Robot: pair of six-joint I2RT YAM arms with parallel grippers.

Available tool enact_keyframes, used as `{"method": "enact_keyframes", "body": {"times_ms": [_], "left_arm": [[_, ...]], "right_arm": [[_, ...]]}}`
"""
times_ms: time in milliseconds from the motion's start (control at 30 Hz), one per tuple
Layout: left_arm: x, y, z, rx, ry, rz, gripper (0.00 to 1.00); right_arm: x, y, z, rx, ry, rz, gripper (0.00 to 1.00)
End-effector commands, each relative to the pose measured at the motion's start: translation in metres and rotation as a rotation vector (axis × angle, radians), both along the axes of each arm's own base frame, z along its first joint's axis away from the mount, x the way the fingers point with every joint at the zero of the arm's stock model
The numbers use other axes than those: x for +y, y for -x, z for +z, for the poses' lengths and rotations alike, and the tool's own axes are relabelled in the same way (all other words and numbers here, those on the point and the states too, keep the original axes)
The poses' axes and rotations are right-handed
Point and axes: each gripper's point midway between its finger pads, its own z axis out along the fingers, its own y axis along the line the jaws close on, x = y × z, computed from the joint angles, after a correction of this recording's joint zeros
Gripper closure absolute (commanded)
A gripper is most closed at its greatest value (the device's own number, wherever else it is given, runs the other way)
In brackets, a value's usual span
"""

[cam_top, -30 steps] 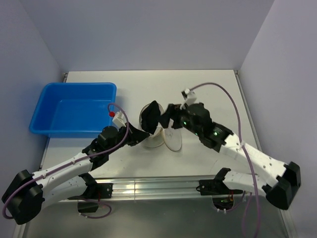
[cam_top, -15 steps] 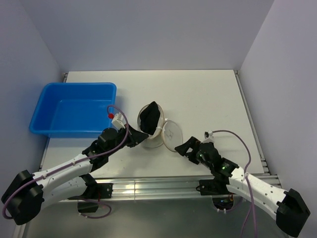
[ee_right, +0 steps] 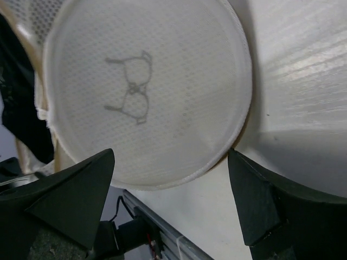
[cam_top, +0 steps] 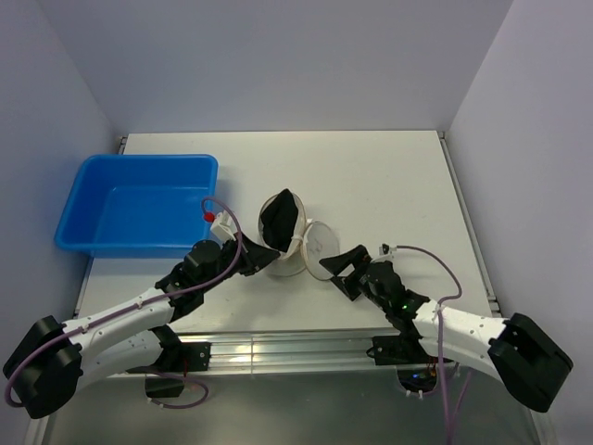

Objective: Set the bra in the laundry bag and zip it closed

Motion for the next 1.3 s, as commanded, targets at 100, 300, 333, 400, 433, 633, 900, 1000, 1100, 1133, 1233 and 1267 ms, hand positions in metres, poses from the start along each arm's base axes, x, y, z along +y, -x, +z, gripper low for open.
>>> {"method": "enact_keyframes", "body": {"times_ms": [100,300,333,400,433,633,900,1000,1100,1133,1233,1267], "left_arm": [[0.001,-0.004,0.014,-0.044,0.028,0.024,0.96],[-0.003,-0.006,0.012,-0.042,0.042,0.015,0.97],[-0.004,-0.006,0.011,-0.037,0.042,0.016,0.97],[-0.005,-0.005,0.013,-0.037,0.055,0.010,0.97],[-0.005,-0.004,0.013,-0.040,0.050,0.004,0.97],[-0.003,-0.003,0.012,-0.037,0.040,0.009,0.97],[0.003,-0.002,0.003,-0.026,0.009,0.028,0.97],[0.006,-0.002,-0.004,-0.017,-0.041,0.029,0.89],[0.018,-0.004,-0.008,-0.028,-0.126,0.065,0.63],[0.024,-0.007,-0.008,-0.040,-0.153,0.089,0.56],[0.039,-0.010,-0.003,-0.062,-0.208,0.135,0.36],[0.043,-0.011,-0.002,-0.064,-0.222,0.152,0.35]], "right_arm": [[-0.023,0.005,-0.027,0.013,0.061,-0.073,0.07],[-0.038,0.015,-0.042,0.033,0.070,-0.107,0.05],[-0.037,0.016,-0.042,0.044,0.065,-0.106,0.05],[-0.032,0.016,-0.042,0.049,0.060,-0.082,0.05],[-0.031,0.018,-0.048,0.072,0.081,-0.072,0.05],[-0.018,0.021,-0.054,0.118,0.039,-0.030,0.05],[-0.014,-0.005,-0.040,0.057,0.065,-0.086,0.14],[-0.020,-0.026,-0.020,-0.043,0.107,-0.147,0.62],[-0.030,-0.039,-0.003,-0.113,0.227,-0.178,1.00],[-0.033,-0.042,0.011,-0.155,0.233,-0.189,1.00],[-0.043,-0.045,0.031,-0.239,0.322,-0.189,1.00],[-0.048,-0.043,0.027,-0.228,0.374,-0.178,1.00]]}}
